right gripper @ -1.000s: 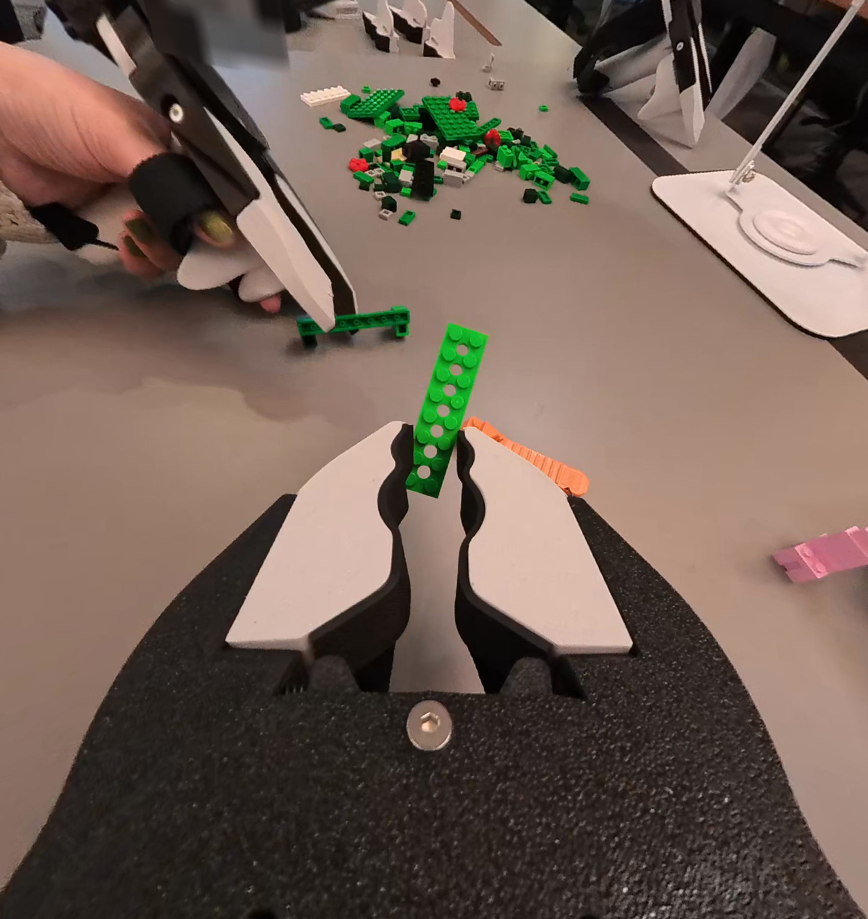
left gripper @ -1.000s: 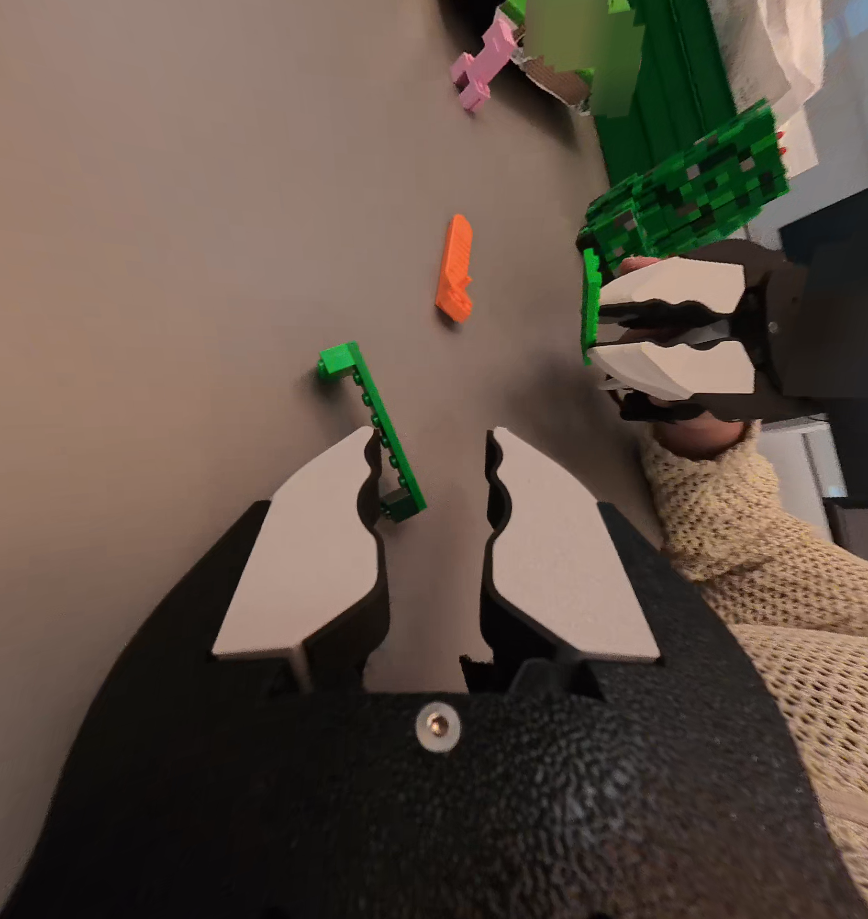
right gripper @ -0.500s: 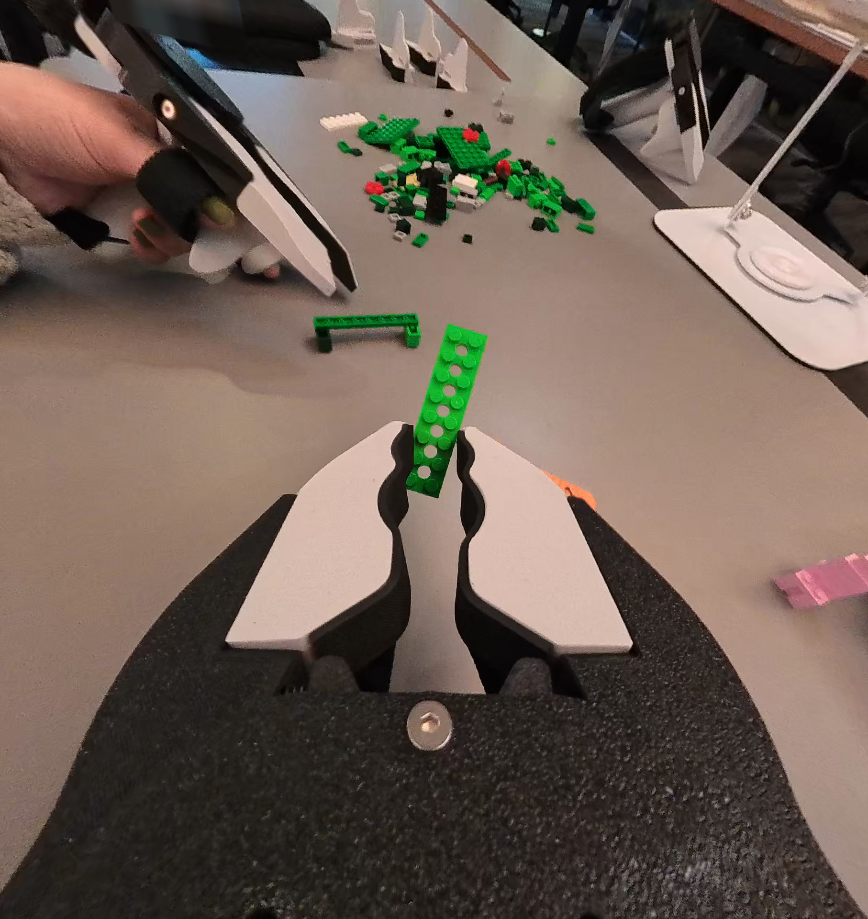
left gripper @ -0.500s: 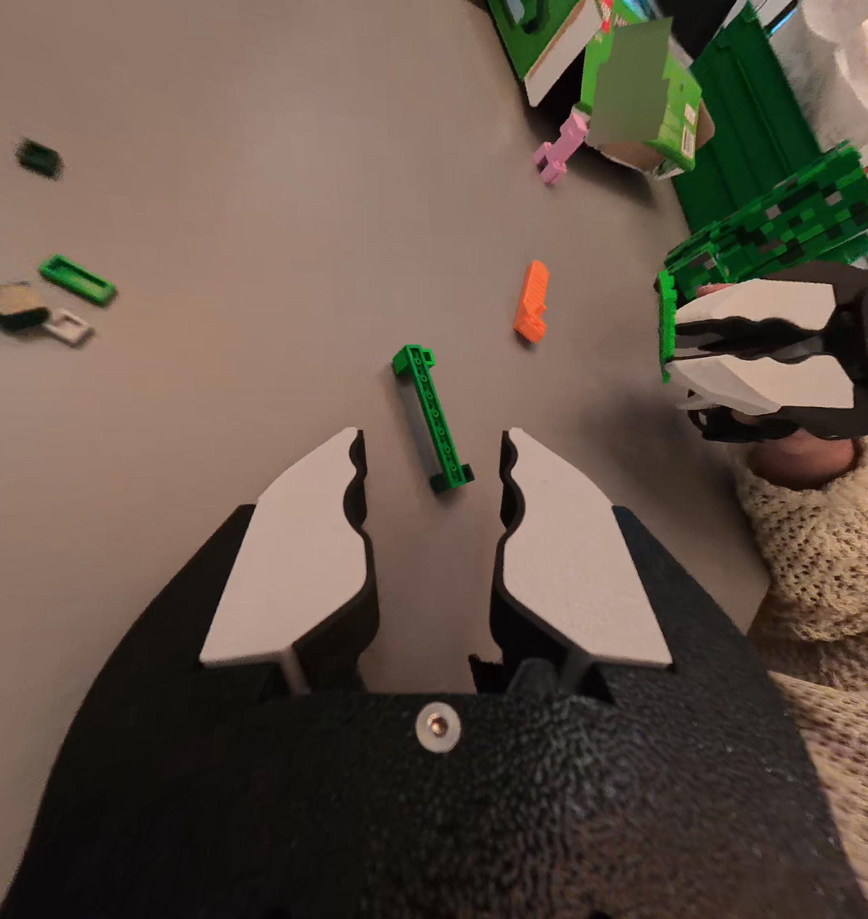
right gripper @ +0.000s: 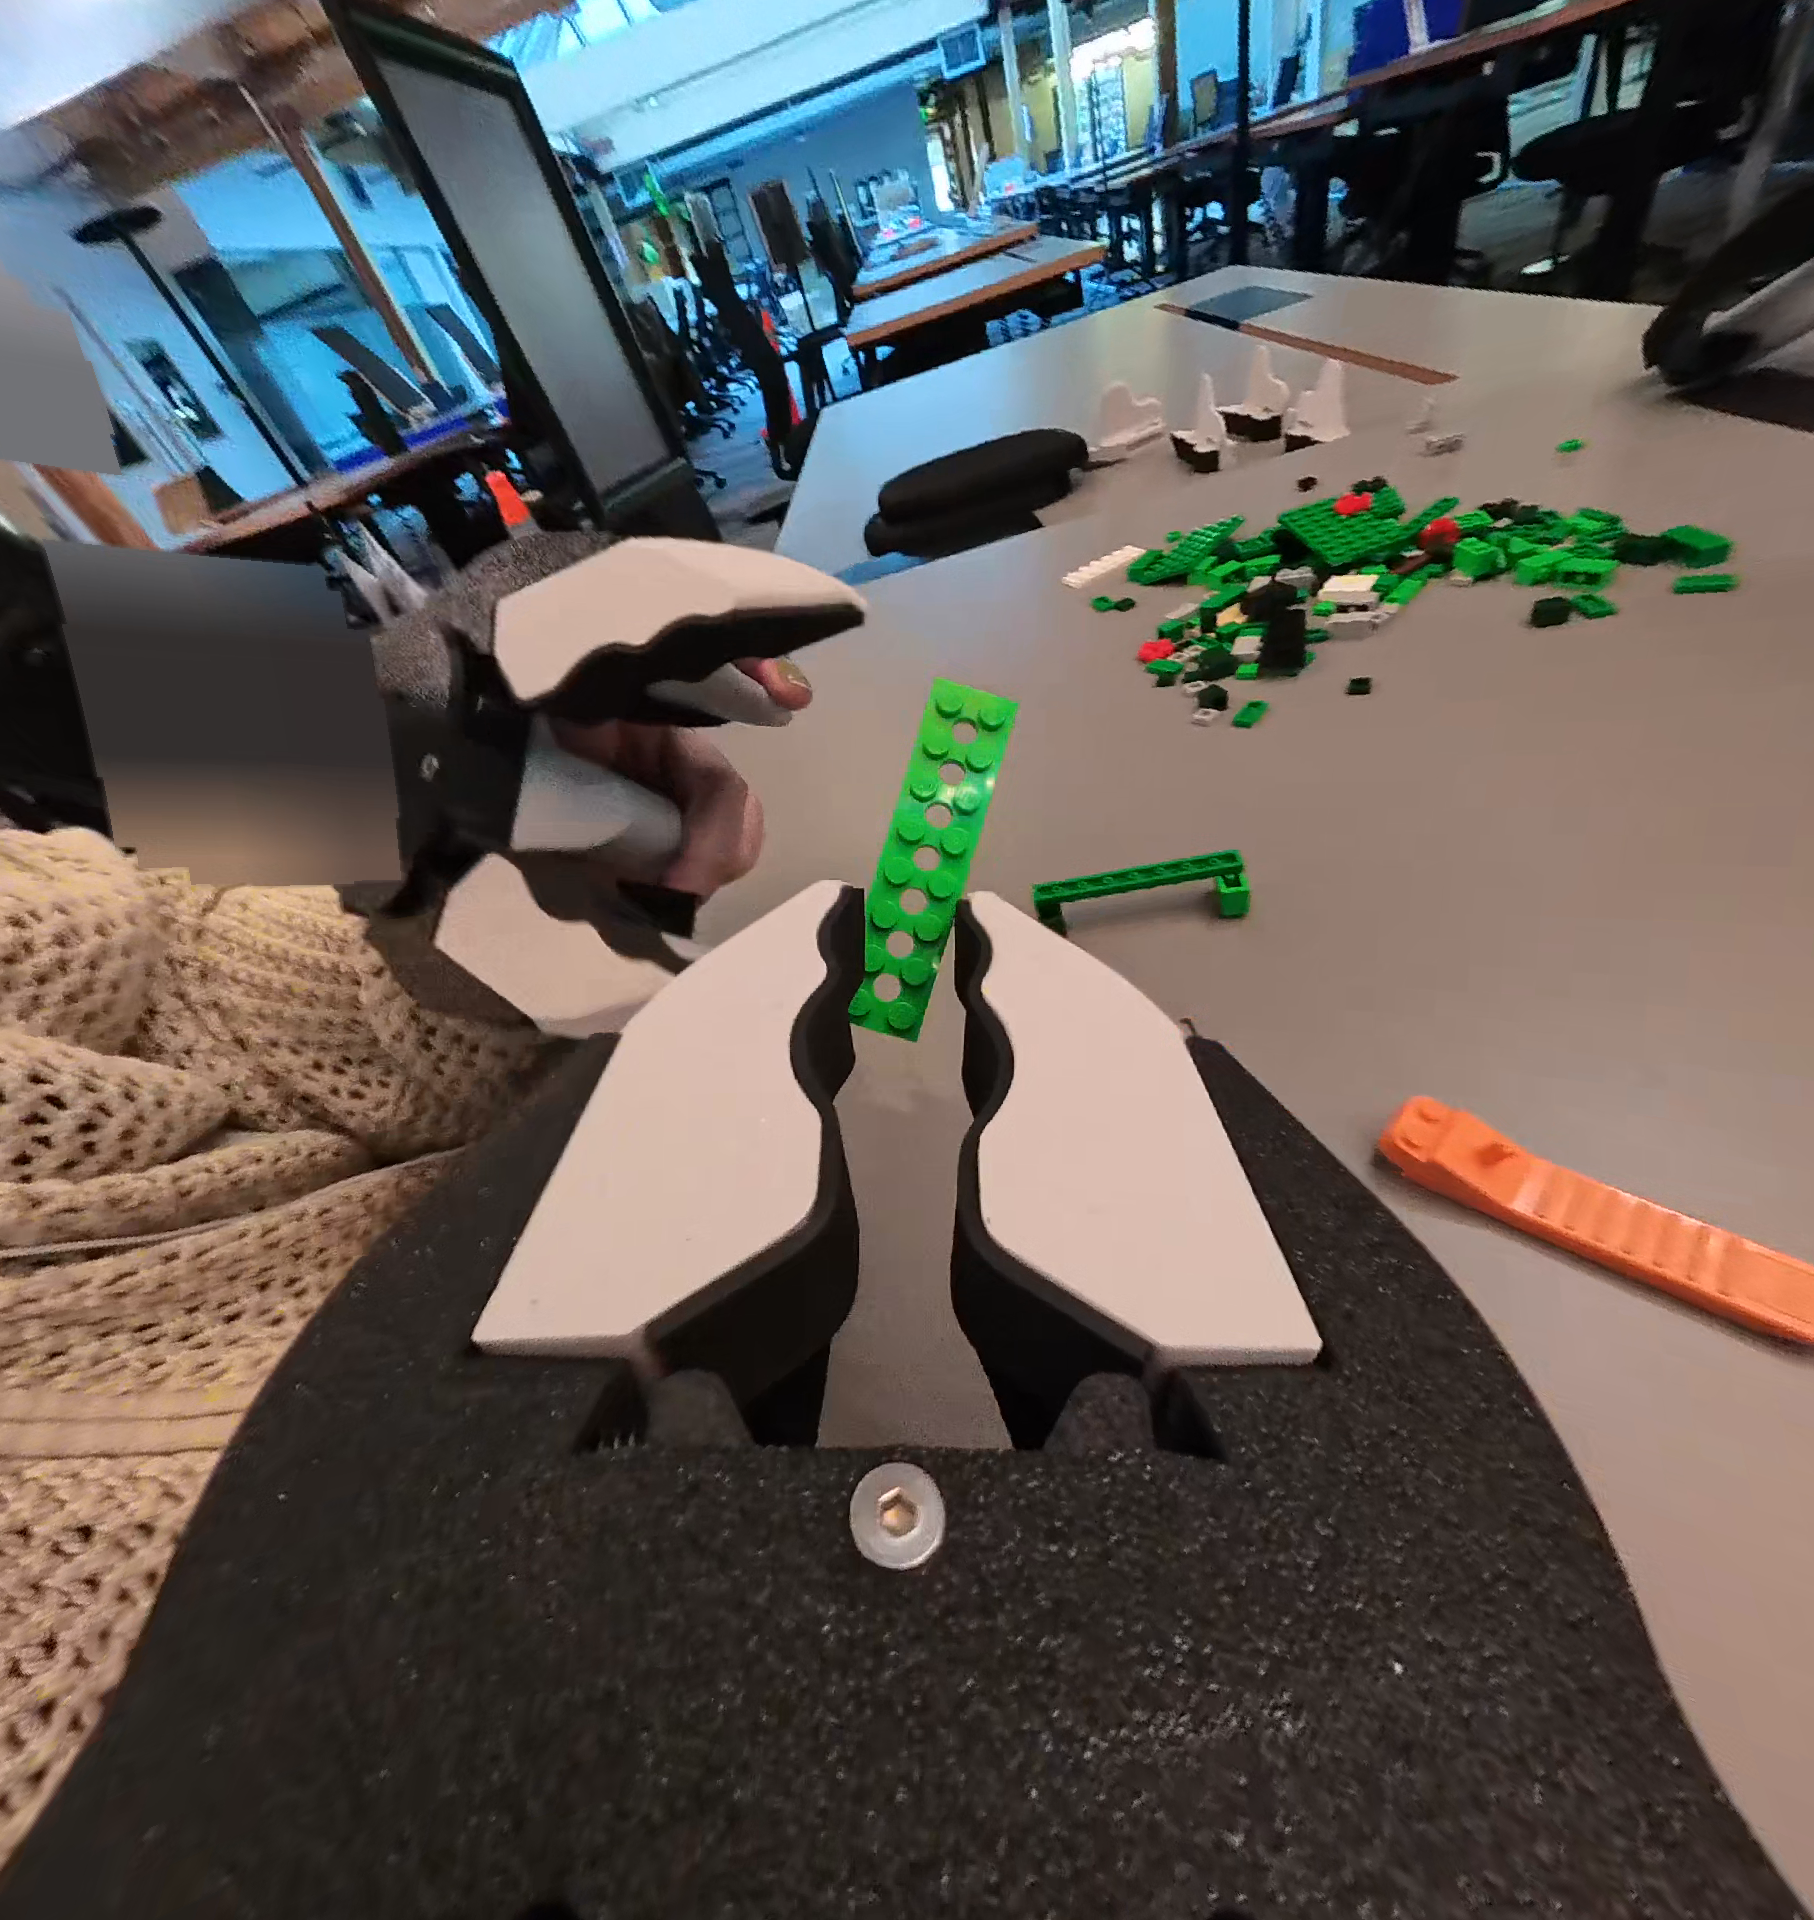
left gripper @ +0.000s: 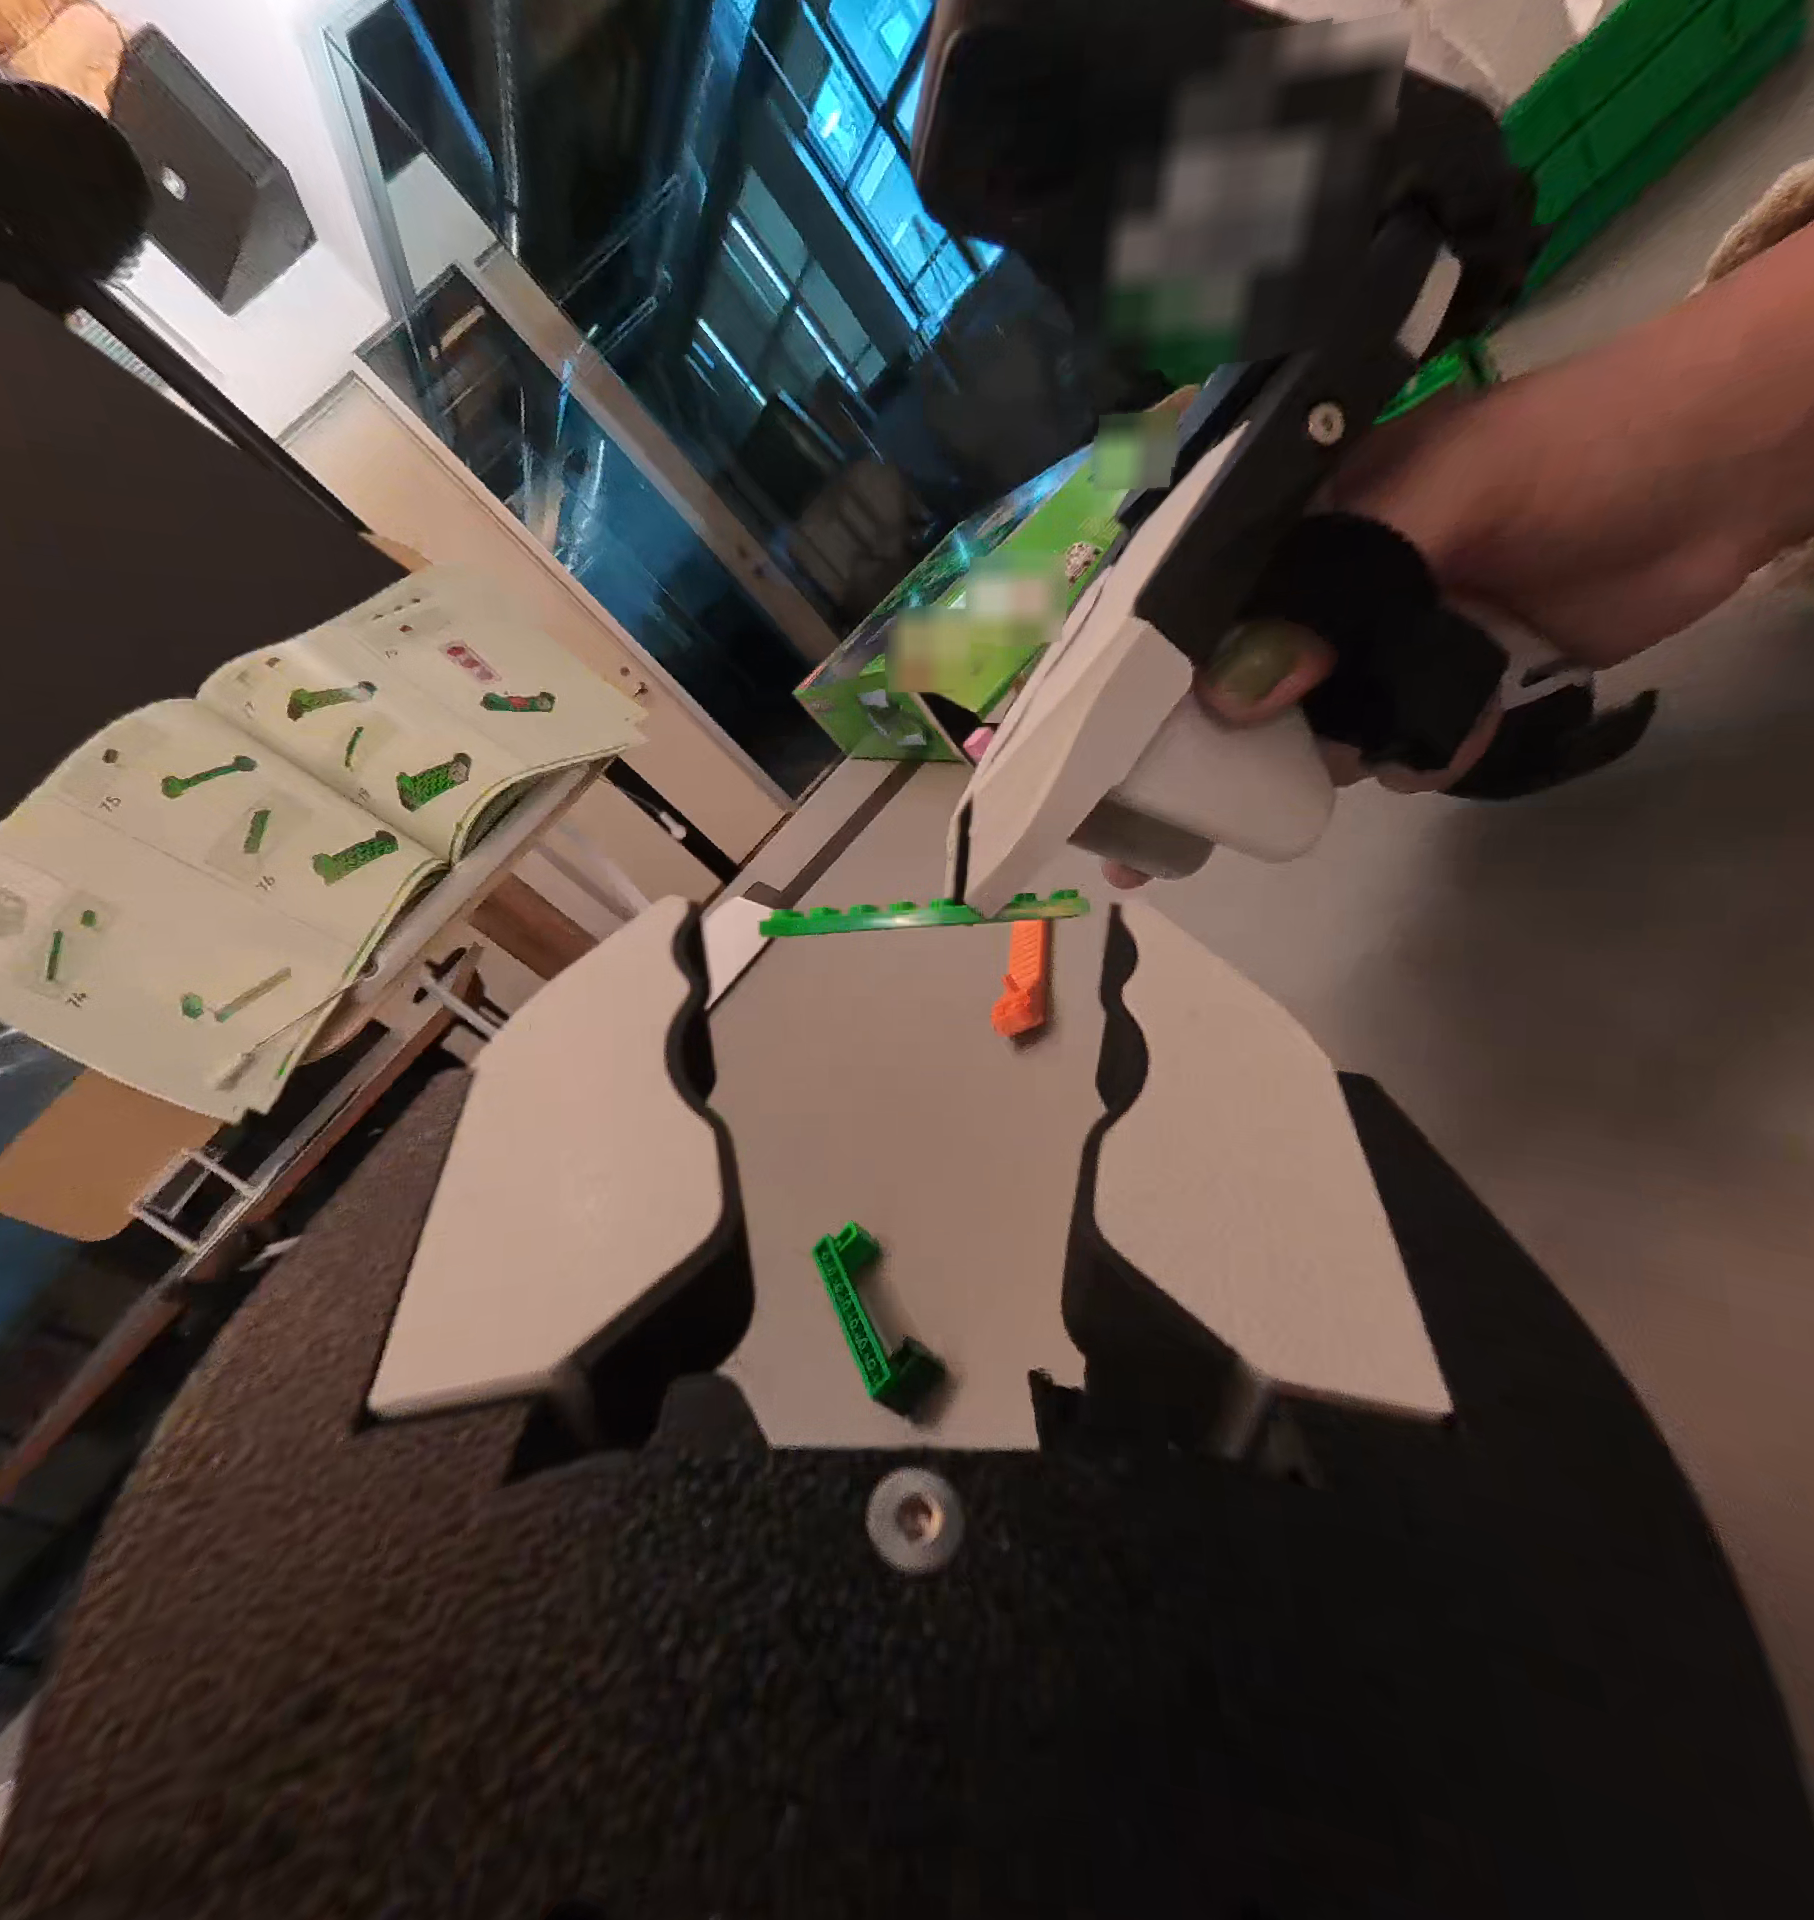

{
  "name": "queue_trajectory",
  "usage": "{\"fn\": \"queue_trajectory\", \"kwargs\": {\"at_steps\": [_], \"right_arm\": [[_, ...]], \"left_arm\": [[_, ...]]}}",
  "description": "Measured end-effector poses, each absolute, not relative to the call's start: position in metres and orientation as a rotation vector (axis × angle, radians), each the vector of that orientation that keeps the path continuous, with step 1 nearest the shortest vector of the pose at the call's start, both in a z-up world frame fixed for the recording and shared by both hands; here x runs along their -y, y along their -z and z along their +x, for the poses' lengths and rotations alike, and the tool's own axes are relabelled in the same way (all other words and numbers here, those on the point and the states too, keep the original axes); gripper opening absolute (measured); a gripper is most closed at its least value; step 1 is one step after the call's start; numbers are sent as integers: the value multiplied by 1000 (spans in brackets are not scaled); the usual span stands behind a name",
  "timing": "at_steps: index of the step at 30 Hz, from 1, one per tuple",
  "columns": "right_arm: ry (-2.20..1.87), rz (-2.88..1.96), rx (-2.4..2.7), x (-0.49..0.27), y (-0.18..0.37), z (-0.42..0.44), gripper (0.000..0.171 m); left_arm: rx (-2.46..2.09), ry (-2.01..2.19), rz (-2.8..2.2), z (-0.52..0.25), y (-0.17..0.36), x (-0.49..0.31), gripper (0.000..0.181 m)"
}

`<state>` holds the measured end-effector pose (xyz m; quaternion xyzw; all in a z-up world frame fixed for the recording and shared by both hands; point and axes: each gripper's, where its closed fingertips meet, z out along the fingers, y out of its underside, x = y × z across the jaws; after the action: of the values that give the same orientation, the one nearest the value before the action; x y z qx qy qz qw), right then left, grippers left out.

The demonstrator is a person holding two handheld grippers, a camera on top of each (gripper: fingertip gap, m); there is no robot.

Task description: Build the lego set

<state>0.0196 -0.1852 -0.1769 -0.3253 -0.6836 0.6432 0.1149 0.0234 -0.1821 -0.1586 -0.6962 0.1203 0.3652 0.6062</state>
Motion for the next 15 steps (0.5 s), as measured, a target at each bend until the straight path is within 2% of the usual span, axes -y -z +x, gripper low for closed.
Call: {"fn": "queue_trajectory", "kwargs": {"at_steps": [2,4,9,13,15], "right_arm": [[-1950,-946,1992,187,172,22,16],[-2024,-953,1981,189,167,25,16],[-2278,-942,1982,197,155,37,16],[-2344,-936,2003,199,154,40,16],[-2358,-932,2010,199,154,41,16]], "left_arm": [[-276,-880,-1636,20,162,179,86],[-291,-905,-1658,17,166,176,91],[-326,-930,-1584,25,157,171,87],[-321,-939,-1509,29,147,171,73],[-319,-935,-1514,28,148,171,72]]}}
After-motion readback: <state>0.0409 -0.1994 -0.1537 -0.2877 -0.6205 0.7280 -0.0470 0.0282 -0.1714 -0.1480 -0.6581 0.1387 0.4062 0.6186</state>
